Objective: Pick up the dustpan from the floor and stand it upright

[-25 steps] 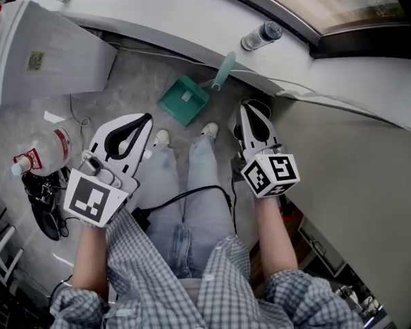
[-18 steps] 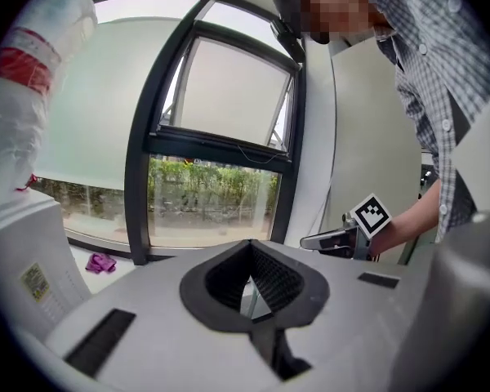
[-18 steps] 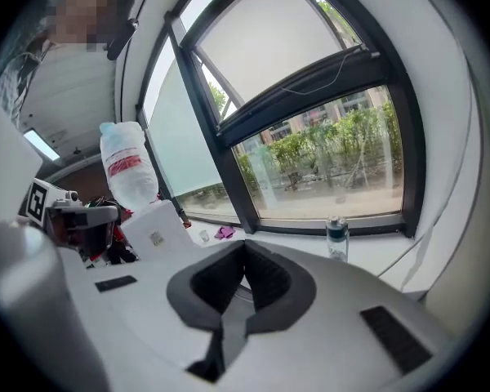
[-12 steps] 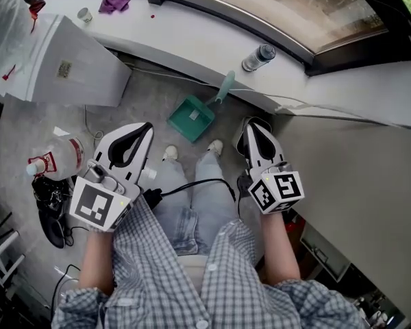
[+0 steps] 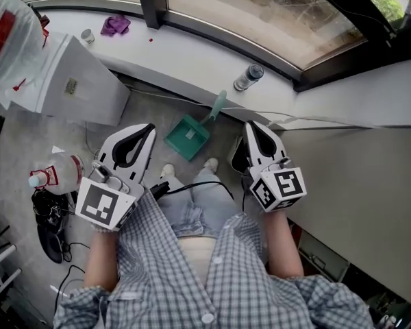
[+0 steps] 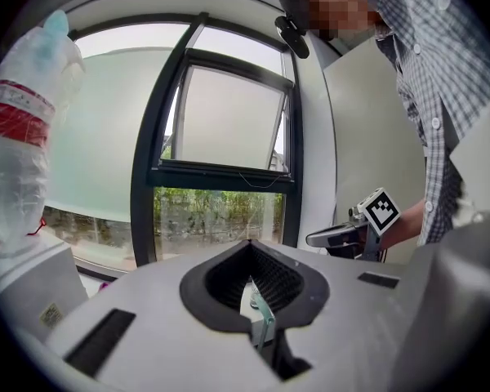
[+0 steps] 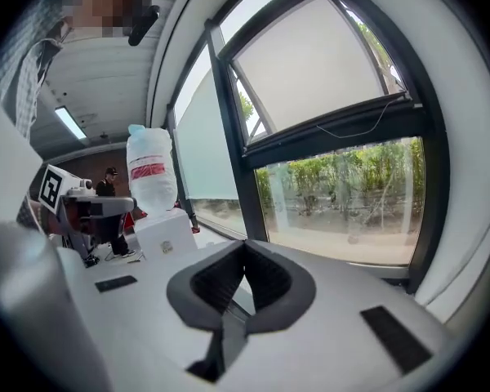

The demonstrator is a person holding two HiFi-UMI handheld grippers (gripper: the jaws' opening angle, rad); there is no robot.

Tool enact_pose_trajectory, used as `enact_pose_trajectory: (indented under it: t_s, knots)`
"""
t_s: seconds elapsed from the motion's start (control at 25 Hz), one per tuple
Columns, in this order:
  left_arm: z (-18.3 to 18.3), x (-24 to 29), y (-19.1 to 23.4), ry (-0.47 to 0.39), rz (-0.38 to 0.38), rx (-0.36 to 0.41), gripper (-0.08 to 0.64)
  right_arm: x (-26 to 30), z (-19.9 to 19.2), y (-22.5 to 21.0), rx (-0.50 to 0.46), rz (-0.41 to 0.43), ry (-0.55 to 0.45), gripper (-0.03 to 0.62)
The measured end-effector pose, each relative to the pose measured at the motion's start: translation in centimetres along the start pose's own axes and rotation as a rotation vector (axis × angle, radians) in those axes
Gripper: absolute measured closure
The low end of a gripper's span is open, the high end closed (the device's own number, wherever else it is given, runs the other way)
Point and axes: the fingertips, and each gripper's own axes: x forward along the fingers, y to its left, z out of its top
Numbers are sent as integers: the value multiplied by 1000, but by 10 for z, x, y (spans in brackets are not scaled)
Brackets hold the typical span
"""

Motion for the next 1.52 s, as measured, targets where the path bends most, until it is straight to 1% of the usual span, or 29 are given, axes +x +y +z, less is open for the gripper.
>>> enact_pose_trajectory:
  t_s: [0.16, 0.28, 0.4, 0.64, 0.76, 0.92, 1.08, 1.32, 1.52]
  knots:
    - [10, 6, 2, -24, 11, 14, 554, 0, 27, -7, -35, 0, -46, 586]
    - [16, 10, 1, -26, 18, 37, 554, -2, 38, -14, -38, -6, -75, 586]
    - [18, 12, 3, -10, 35, 55, 554, -1, 43, -18, -39, -11, -89, 584]
    - [28, 16, 5, -24, 40, 77, 554, -3, 46, -21, -54, -18, -91, 585]
    - [29, 20, 5, -40, 26, 76, 554, -4, 47, -24, -57, -32, -93, 584]
    - [31, 24, 5, -59, 10, 70, 554, -10, 48, -29, -34, -59, -103, 584]
    - [32, 28, 4, -68, -5, 64, 554, -17, 51, -32, -39, -78, -106, 584]
    - [33, 35, -3, -73, -39, 61, 554, -23, 48, -30, -56, -91, -95, 586]
    - [31, 37, -5, -65, -59, 56, 554, -26, 46, -34, -52, -120, -97, 586]
